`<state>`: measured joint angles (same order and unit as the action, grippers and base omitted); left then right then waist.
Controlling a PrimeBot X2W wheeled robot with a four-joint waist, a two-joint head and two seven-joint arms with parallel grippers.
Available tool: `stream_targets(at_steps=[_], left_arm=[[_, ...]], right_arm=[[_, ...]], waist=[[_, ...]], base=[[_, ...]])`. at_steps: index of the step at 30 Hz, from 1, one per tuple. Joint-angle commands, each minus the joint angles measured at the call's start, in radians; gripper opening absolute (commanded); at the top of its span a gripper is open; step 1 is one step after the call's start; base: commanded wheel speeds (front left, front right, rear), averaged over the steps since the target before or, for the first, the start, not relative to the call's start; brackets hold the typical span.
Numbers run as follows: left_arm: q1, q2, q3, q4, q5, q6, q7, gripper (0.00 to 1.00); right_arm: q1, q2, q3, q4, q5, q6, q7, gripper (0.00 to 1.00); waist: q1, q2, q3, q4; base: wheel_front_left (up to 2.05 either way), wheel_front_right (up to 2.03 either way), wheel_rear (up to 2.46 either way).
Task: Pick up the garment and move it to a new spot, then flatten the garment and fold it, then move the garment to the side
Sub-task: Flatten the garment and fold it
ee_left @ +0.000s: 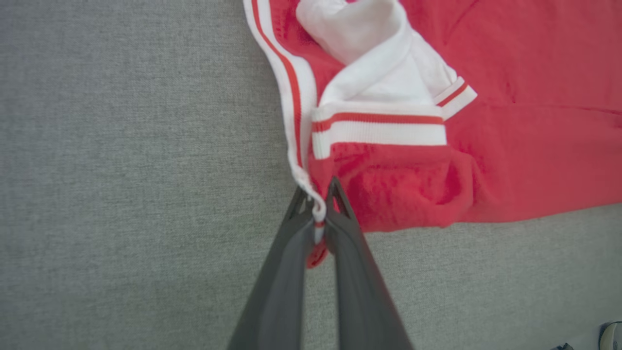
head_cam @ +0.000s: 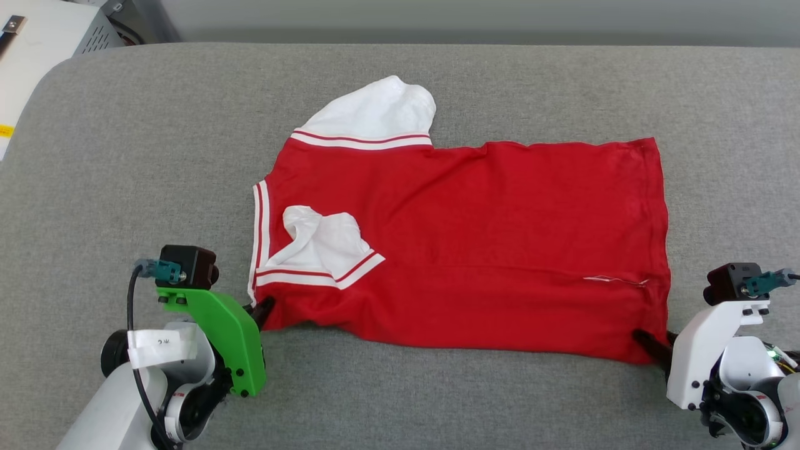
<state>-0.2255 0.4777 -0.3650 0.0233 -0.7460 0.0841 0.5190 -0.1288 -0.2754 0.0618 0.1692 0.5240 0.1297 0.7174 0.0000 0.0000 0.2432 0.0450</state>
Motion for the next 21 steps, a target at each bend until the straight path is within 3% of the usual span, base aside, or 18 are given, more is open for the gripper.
stream_targets(at_steps=[1,10,21], left_arm=[[0.010,0.001,0.003,-0.004,0.003,0.010,-0.011,0.00],[0.084,0.023,0.003,-0.033,0.030,0.030,-0.054,0.00],[0.241,0.077,0.023,-0.124,0.022,0.093,-0.035,0.00]], right_arm=[[0.011,0.027,0.029,0.030,0.005,0.001,0.017,0.00],[-0.005,0.002,0.014,-0.001,-0.005,0.001,-0.002,0.00],[0.095,-0.004,-0.011,-0.071,0.019,0.001,0.050,0.00]], waist=[[0.0000,0.0000,-0.006,-0.002],[0.0000,0.0000,-0.096,-0.018],[0.0000,0.0000,-0.227,-0.011]], base=[[0.00,0.00,0.00],[0.00,0.00,0.00],[0.00,0.00,0.00]])
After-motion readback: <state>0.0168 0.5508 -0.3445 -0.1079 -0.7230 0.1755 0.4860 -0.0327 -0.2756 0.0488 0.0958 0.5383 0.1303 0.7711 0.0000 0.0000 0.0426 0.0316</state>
